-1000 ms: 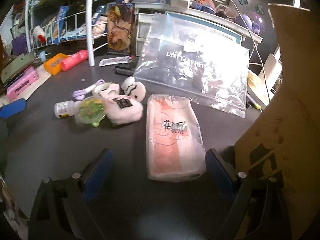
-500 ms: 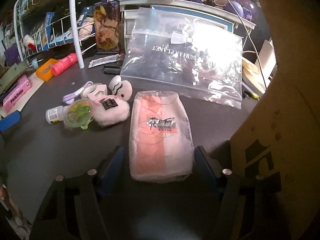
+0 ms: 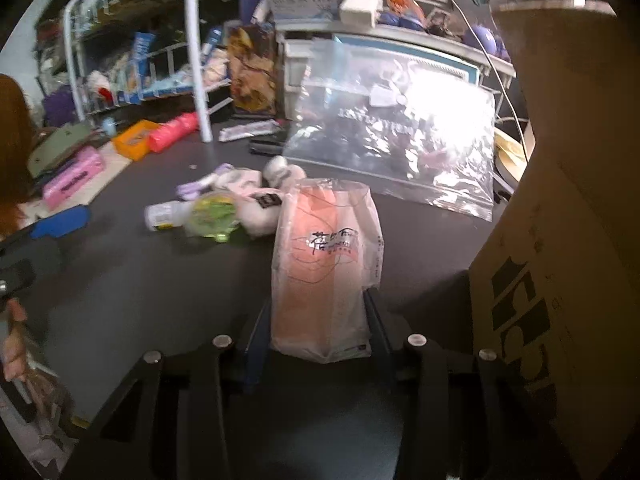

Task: Organize objects
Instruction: 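Grasp the pink packaged item in the clear bag with the right gripper, then lower the pink package into the box and open the right gripper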

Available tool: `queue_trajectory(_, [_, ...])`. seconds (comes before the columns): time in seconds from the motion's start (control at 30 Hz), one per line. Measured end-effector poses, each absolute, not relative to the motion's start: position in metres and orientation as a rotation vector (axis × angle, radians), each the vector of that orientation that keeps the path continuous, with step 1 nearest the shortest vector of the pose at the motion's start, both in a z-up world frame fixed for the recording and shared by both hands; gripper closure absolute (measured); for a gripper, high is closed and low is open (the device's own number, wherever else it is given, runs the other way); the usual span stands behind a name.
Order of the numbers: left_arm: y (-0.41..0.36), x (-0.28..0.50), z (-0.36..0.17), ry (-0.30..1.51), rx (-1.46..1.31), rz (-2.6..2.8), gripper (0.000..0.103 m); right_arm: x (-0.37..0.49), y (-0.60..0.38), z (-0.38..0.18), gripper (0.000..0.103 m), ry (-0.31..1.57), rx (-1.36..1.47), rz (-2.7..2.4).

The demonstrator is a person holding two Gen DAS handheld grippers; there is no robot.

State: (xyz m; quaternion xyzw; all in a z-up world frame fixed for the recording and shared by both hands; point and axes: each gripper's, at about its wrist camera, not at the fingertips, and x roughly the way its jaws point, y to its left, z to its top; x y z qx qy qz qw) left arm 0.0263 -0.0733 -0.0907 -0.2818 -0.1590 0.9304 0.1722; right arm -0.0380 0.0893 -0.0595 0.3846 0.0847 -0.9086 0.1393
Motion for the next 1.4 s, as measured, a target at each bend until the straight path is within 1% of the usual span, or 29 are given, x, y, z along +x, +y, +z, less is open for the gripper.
queue_trajectory(0.2, [-0.055,0.031,-0.073,-0.441,-0.78,2.616,0.01,-0.01,0.082,-0.038,0.062,0.212,0.981,-2.516])
queue_trajectory(0.33, [-0.049,0.031,-0.054,-0.455,-0.746,2.592,0.01,0.01,0.071,-0.017,0.062,0.268,0.858,-2.452])
queue_trajectory(0.43, [-0.043,0.03,-0.037,-0.434,-0.731,2.619,0.011,0.02,0.066,-0.003,0.062,0.278,0.794,-2.393])
queue_trajectory(0.5, [-0.038,0.03,-0.027,-0.416,-0.719,2.631,0.018,0.026,0.065,0.01,0.062,0.281,0.744,-2.363])
queue_trajectory(0.53, [-0.036,0.03,-0.022,-0.408,-0.71,2.636,0.027,0.03,0.066,0.017,0.062,0.285,0.713,-2.352])
queue_trajectory(0.63, [-0.027,0.03,-0.003,-0.389,-0.686,2.659,0.034,0.037,0.072,0.037,0.062,0.296,0.638,-2.322])
queue_trajectory(0.67, [-0.024,0.03,0.002,-0.38,-0.681,2.665,0.04,0.037,0.075,0.043,0.062,0.294,0.622,-2.311])
queue_trajectory(0.7, [-0.018,0.029,0.01,-0.363,-0.671,2.669,0.042,0.039,0.076,0.047,0.062,0.295,0.61,-2.304])
queue_trajectory(0.77, [-0.009,0.026,0.019,-0.342,-0.655,2.66,0.052,0.041,0.083,0.058,0.062,0.309,0.575,-2.301])
queue_trajectory(0.87, [0.012,0.019,0.034,-0.299,-0.637,2.639,0.063,0.041,0.1,0.071,0.062,0.326,0.535,-2.317])
queue_trajectory(1.03, [0.059,-0.002,0.053,-0.203,-0.625,2.597,0.068,0.038,0.138,0.087,0.062,0.313,0.503,-2.368])
queue_trajectory(1.23, [0.116,-0.035,0.061,-0.126,-0.662,2.501,0.07,0.027,0.194,0.096,0.062,0.234,0.535,-2.452])
queue_trajectory(1.4, [0.149,-0.055,0.059,-0.095,-0.72,2.437,0.072,0.017,0.234,0.094,0.062,0.177,0.598,-2.496])
